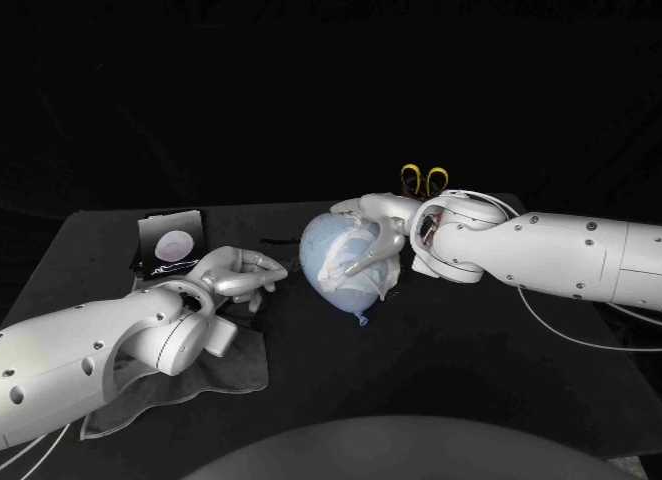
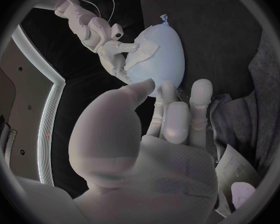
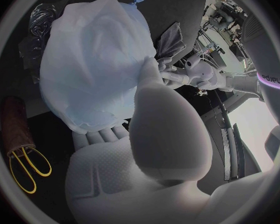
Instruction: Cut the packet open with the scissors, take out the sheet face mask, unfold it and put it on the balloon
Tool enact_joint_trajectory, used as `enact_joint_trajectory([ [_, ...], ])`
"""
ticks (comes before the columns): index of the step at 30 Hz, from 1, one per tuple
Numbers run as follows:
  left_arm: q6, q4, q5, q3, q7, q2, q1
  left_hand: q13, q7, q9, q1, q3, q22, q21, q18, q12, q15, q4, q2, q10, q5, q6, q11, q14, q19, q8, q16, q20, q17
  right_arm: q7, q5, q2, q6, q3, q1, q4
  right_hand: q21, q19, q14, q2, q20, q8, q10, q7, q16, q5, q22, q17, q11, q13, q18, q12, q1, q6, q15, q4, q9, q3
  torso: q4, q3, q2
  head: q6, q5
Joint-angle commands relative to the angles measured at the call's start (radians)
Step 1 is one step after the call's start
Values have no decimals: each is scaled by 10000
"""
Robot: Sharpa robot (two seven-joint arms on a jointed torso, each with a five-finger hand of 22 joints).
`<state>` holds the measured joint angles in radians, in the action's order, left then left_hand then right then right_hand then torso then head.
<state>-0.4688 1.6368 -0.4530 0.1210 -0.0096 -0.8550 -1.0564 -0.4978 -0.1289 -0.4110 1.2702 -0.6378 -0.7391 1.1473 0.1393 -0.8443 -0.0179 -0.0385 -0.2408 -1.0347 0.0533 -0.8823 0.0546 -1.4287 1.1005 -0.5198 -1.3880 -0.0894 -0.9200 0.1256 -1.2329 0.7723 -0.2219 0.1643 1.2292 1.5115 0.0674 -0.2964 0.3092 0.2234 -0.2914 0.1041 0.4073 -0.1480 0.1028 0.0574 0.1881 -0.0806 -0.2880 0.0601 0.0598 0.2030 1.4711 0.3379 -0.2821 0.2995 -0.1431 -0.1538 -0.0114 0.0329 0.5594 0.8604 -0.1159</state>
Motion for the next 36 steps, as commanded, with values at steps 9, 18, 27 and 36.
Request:
enact_joint_trajectory([
  [9, 269, 579, -1419, -40, 690, 329, 95, 50, 226, -324, -327, 726, -674, 327, 37, -113, -206, -430, -58, -723, -40, -121, -281, -234, 540, -338, -163, 246, -574, 260, -66, -47, 484, 81, -114, -10, 73, -164, 103, -15, 2, 79, 84, -107, 50, -38, 34, -8, 12, 7, 158, 50, 46, 88, 5, 12, -20, 72, 20, -9, 0, 19, 24],
  [18, 1, 592, -1558, -45, 259, 682, 103, -425, 312, -458, -179, 1212, -970, 496, -20, -735, -281, -568, -66, -1007, -37, -202, -361, -322, 778, -393, -277, 323, -814, 267, -66, -86, 492, 83, -128, -32, 81, -189, 126, 2, 3, 84, 100, -120, 58, -36, 41, -14, -3, 8, 162, 64, 34, 101, 12, 13, -25, 67, 17, -11, -1, 7, 36],
  [27, -321, 477, -1512, -53, -262, 954, 104, -616, 337, -517, -123, 1326, -1061, 548, -35, -914, -305, -633, -35, -1017, -38, -224, -385, -337, 842, -425, -305, 346, -876, 264, -64, -106, 492, 83, -145, -29, 86, -204, 114, 32, 4, 80, 80, -138, 53, -34, 40, -10, -26, 3, 168, 61, 21, 85, 20, 14, -19, 52, 12, -11, 0, 12, 44],
  [36, -348, 336, -1782, -56, -1141, 1050, 102, -520, 253, -670, -548, 2103, -920, 453, -17, -865, -233, -1293, -133, -674, -39, 41, -297, -320, 769, -428, -313, 308, -884, 265, -63, -108, 492, 83, -151, -29, 88, -214, 102, 62, 4, 73, 73, -164, 48, -32, 38, -6, -40, 0, 171, 64, 15, 66, 24, 14, -13, 32, 11, -9, -4, 17, 43],
])
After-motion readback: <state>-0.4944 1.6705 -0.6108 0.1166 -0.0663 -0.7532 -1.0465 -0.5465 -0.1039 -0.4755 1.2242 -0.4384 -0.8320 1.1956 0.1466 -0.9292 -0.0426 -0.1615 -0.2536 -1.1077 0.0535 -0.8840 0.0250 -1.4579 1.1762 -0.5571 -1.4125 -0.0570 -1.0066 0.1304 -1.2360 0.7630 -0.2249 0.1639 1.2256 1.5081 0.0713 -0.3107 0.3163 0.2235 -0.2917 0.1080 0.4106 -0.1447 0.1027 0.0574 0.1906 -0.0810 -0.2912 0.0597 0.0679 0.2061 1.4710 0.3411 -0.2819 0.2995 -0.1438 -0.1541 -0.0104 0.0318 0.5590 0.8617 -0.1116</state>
